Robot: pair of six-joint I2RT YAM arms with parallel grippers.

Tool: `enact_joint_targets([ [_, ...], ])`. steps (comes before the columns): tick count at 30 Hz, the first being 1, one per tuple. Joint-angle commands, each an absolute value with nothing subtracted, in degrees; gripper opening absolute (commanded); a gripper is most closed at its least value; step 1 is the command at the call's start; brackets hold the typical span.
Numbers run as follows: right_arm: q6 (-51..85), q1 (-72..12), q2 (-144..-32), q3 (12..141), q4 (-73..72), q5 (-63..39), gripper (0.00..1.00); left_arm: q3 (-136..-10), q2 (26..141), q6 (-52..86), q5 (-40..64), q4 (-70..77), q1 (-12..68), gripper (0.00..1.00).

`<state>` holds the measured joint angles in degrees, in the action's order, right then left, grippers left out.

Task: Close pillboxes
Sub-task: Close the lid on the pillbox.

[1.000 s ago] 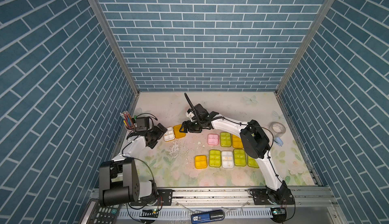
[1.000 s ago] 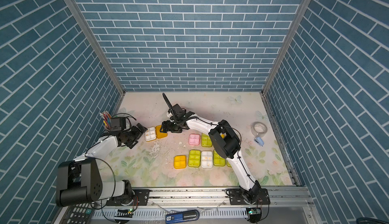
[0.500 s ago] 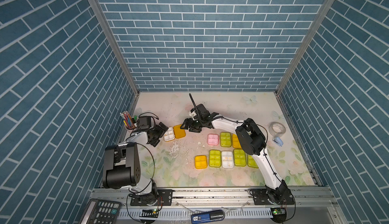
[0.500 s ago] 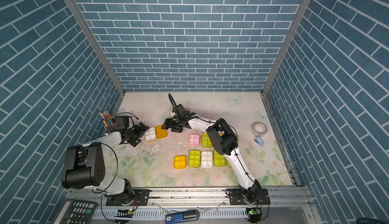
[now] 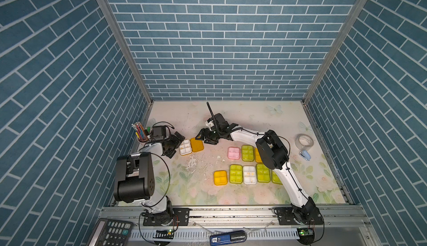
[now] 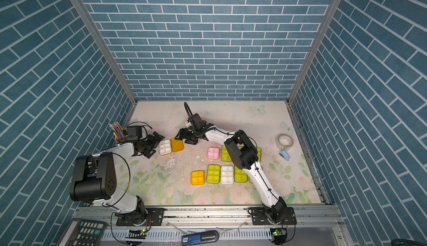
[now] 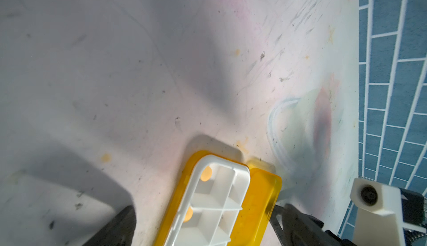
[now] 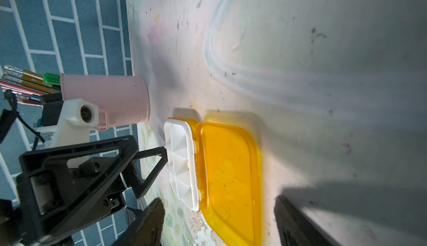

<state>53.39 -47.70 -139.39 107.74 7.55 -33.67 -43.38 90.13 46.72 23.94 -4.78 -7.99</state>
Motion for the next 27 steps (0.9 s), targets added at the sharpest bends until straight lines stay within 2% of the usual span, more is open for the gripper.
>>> enact_joint_targets([
  [1, 53.73, -47.64, -141.86, 108.11, 7.20, -37.72, 0.77, -43.35, 91.65, 46.82, 25.38, -4.77, -7.99, 1.00],
  [10, 55.45, -47.52, -141.82, 107.12, 4.54, -40.76, 0.77, -43.15, 92.80, 47.12, 26.37, -4.04, -7.30, 0.99],
  [17, 59.76, -47.46, -140.52, 104.02, -3.56, -43.95, 0.77, -42.98, 92.56, 46.93, 26.46, -4.30, -7.03, 1.00],
  [27, 62.77, -47.46, -137.30, 98.31, -10.73, -43.33, 0.76, -42.80, 92.36, 46.80, 27.01, -4.04, -6.53, 0.99],
])
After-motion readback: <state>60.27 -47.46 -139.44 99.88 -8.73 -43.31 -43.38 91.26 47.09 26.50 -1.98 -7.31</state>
